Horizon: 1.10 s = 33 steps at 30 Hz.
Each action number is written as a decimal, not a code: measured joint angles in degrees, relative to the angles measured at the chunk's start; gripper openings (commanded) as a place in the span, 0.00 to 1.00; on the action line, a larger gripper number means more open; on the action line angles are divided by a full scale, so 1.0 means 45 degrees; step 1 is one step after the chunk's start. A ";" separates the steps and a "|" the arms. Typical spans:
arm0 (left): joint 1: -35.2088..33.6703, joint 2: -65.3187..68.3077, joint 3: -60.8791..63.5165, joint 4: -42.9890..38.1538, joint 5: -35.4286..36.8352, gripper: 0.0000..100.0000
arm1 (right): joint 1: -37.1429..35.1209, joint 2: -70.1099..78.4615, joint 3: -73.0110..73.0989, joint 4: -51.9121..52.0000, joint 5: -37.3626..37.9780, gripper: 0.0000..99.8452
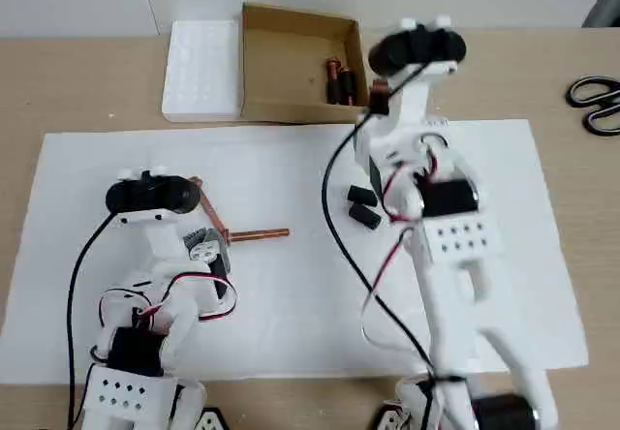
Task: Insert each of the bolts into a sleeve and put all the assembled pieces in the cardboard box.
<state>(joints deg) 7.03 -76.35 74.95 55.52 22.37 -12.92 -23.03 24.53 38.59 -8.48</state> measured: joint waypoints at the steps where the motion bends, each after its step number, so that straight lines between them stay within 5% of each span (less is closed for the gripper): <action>1: 0.0000 0.0000 0.0000 0.0000 0.0000 0.01 | 0.0000 0.0488 -0.0430 0.0000 0.0000 0.00; 33: -0.0899 0.0000 0.0000 0.0000 0.0000 0.01 | 0.0000 1.6254 -1.5941 -0.1153 0.0000 0.00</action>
<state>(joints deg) 2.99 -76.35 74.95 55.52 22.37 -12.92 50.11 -47.21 33.41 -8.48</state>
